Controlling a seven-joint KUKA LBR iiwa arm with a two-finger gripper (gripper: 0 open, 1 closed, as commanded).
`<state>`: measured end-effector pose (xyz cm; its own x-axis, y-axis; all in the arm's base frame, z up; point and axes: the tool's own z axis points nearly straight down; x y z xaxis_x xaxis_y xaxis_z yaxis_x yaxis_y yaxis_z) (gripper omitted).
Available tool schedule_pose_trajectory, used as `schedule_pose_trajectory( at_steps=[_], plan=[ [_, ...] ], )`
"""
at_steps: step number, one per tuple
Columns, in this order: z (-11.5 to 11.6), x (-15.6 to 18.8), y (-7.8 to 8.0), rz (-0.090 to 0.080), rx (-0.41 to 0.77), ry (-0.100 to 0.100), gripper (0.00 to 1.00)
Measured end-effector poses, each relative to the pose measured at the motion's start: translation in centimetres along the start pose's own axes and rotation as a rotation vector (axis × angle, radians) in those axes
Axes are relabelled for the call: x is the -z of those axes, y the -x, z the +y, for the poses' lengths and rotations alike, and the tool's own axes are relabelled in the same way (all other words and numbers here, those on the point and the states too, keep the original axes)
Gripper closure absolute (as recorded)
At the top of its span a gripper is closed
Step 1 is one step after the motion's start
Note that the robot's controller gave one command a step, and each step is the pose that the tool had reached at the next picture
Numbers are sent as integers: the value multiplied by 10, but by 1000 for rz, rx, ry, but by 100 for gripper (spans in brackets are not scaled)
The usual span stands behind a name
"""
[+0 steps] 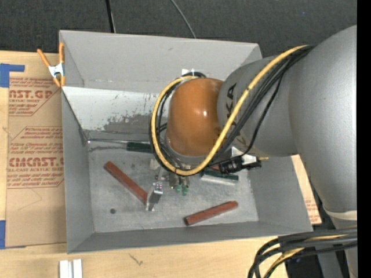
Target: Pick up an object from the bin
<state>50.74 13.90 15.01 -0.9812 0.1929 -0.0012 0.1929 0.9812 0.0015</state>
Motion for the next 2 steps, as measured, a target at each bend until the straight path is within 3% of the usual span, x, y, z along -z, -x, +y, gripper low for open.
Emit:
schedule_pose_trajectory(
  at_steps=[1,2],
  plan=[
    [-2,-48,-9,0,76,-1,0],
    [5,-72,25,7,-253,-1,100]
  ],
)
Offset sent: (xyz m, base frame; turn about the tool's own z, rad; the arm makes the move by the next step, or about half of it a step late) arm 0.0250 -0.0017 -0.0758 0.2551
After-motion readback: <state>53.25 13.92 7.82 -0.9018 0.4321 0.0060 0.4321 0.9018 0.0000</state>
